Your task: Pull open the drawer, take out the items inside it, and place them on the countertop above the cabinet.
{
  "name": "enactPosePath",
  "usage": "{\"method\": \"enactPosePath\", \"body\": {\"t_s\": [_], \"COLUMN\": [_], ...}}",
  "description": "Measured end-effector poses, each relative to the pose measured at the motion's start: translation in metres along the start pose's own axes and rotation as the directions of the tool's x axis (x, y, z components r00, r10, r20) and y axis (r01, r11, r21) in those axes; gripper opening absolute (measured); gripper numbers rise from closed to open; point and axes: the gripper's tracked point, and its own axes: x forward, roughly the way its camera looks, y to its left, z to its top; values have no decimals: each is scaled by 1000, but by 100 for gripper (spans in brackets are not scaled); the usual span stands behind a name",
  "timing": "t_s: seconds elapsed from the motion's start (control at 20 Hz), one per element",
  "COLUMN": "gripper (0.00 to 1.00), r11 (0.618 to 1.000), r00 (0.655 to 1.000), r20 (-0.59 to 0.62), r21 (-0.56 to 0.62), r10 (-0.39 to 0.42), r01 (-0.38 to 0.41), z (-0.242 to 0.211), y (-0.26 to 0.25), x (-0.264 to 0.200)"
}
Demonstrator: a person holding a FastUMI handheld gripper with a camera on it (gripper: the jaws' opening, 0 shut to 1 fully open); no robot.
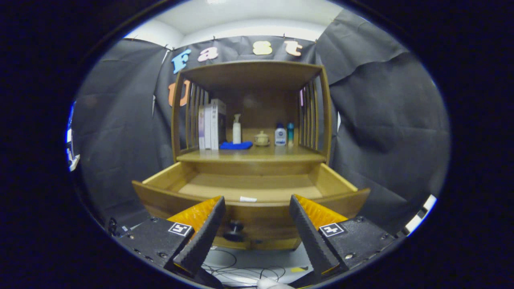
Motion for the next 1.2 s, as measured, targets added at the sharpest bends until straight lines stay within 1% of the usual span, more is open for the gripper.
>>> {"method": "enactPosePath", "body": {"t_s": [0.05,0.2,0.4,0.55,0.65,0.75,0.85,0.9,0.95,1.0,1.1,1.2], "gripper": [100,100,100,100,100,100,100,100,100,100,100,99], "r11": [1000,1000,999,998,997,997,997,996,996,998,998,999], "r00": [1000,999,999,995,986,974,948,928,901,870,821,765], "r20": [4,43,1,-71,-144,-215,-308,-363,-424,-489,-568,-642], "r21": [-2,17,31,31,30,9,-5,10,32,27,14,14], "r10": [-4,23,39,63,78,75,77,85,88,69,60,48], "r01": [4,-24,-39,-61,-75,-75,-82,-88,-83,-64,-63,-51], "z": [15,61,92,101,97,87,69,59,45,31,16,-8], "y": [-2,8,18,32,44,50,57,62,66,66,65,63], "x": [4,23,65,103,128,149,167,174,183,188,194,198]}}
